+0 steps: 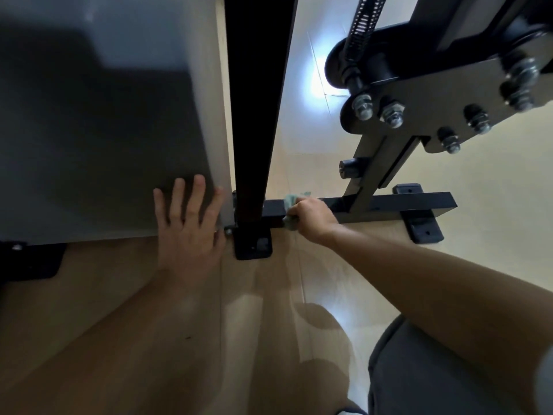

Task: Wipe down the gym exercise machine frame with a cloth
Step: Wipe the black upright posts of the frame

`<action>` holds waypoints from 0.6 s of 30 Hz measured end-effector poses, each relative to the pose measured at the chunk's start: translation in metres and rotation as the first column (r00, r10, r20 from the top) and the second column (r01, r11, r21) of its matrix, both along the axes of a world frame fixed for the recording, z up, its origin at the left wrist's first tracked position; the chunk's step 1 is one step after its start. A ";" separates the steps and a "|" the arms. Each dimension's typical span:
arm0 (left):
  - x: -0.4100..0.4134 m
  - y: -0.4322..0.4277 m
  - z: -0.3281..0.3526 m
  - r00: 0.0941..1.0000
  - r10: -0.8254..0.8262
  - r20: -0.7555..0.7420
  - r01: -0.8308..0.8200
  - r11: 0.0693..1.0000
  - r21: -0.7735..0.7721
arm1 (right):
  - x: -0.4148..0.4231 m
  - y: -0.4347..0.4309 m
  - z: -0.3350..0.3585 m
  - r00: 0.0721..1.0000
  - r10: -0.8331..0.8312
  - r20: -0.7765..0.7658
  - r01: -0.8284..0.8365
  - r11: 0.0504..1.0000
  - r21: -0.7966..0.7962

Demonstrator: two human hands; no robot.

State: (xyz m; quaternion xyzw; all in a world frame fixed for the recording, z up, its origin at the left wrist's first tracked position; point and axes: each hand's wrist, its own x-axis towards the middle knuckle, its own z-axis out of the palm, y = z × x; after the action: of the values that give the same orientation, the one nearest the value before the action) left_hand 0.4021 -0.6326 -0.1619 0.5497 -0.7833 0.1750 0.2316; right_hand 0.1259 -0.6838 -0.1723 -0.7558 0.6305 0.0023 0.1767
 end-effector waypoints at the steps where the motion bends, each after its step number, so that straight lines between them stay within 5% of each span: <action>1: -0.005 0.001 0.000 1.000 0.013 -0.025 -0.013 1.000 0.002 | 0.003 -0.001 0.003 1.000 -0.004 0.027 0.002 0.997 0.073; 4: -0.026 0.006 0.004 0.993 0.039 -0.109 -0.036 0.999 0.027 | -0.009 -0.003 0.013 0.963 -0.224 0.150 0.175 0.943 0.284; 8: -0.055 0.019 0.014 0.969 0.116 -0.216 -0.076 0.980 0.184 | -0.055 0.007 0.024 0.719 -0.637 0.278 0.447 0.731 0.516; 13: -0.066 0.019 0.015 0.962 0.148 -0.230 -0.094 0.968 0.232 | -0.097 0.026 0.039 0.073 -0.921 0.382 0.707 0.318 0.632; 14: -0.068 0.019 0.016 0.959 0.157 -0.236 -0.098 0.965 0.243 | -0.098 0.026 0.048 0.026 -0.908 0.418 0.730 0.302 0.612; 16: -0.074 0.021 0.020 0.952 0.174 -0.253 -0.101 0.955 0.277 | -0.101 0.025 0.064 -0.246 -0.814 0.526 0.657 0.259 0.708; 18: -0.079 0.024 0.024 0.942 0.193 -0.273 -0.099 0.941 0.323 | -0.101 0.027 0.081 -0.408 -0.728 0.550 0.587 0.252 0.769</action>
State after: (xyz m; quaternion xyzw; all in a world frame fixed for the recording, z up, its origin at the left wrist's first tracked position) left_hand 0.3229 -0.6084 -0.1374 0.6561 -0.7129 -0.0166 0.2470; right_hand 0.0249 -0.6568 -0.0917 -0.0154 0.6985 -0.5044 0.5073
